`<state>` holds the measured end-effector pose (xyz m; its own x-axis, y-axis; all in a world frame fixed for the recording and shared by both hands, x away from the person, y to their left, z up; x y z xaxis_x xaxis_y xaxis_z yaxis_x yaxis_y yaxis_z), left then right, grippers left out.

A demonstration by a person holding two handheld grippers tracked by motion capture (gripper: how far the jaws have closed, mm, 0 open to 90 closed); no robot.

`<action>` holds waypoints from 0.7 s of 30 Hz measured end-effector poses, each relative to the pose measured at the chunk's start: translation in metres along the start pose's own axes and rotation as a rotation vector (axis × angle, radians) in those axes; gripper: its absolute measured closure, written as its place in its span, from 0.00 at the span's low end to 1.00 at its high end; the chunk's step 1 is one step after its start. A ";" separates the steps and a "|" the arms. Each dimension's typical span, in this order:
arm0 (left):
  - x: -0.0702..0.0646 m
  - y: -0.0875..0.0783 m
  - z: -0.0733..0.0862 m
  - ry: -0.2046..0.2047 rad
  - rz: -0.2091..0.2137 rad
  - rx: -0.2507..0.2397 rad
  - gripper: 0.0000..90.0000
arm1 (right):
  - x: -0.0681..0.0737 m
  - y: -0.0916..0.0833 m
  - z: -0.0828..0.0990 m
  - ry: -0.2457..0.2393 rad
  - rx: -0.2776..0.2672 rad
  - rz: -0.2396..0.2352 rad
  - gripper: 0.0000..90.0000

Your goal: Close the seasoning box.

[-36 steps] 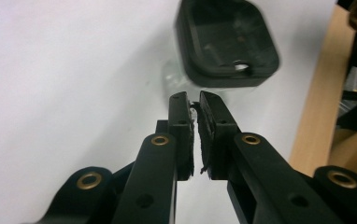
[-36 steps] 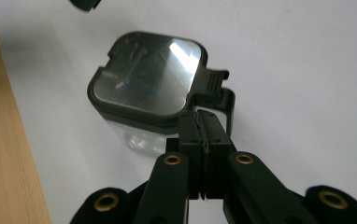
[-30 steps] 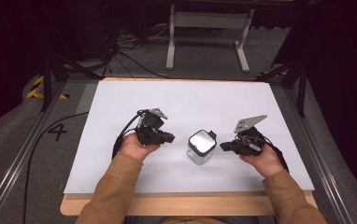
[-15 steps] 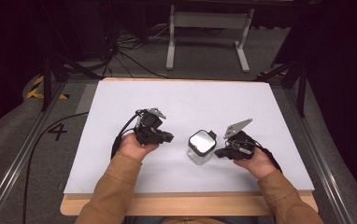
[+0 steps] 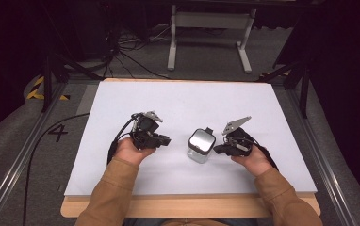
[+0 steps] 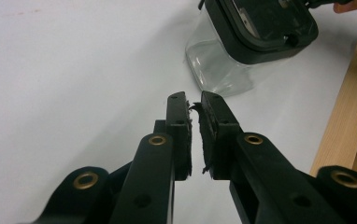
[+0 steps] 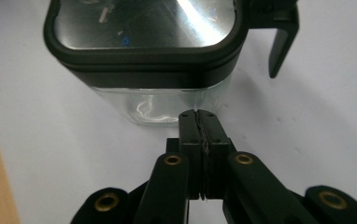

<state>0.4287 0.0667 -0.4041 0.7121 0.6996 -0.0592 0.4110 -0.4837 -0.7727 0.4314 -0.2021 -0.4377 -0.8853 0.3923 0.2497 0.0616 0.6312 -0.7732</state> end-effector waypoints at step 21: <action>-0.008 0.032 0.004 0.021 -0.019 0.021 0.99 | -0.038 -0.057 0.012 0.098 -0.189 0.215 0.99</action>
<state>0.4342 0.0481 -0.4311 0.7162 0.6972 -0.0312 0.4128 -0.4593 -0.7865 0.4557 -0.2612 -0.4098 -0.7947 0.5873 0.1538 0.3357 0.6361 -0.6947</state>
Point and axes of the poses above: each handheld gripper's, and its own axes: y roughly forward along the jaws, z roughly out of its underside, x roughly to its left, the point moved 5 cm from there along y, roughly forward along the jaws, and after that the axes turned 14 degrees about -z, right-handed, at the moved point
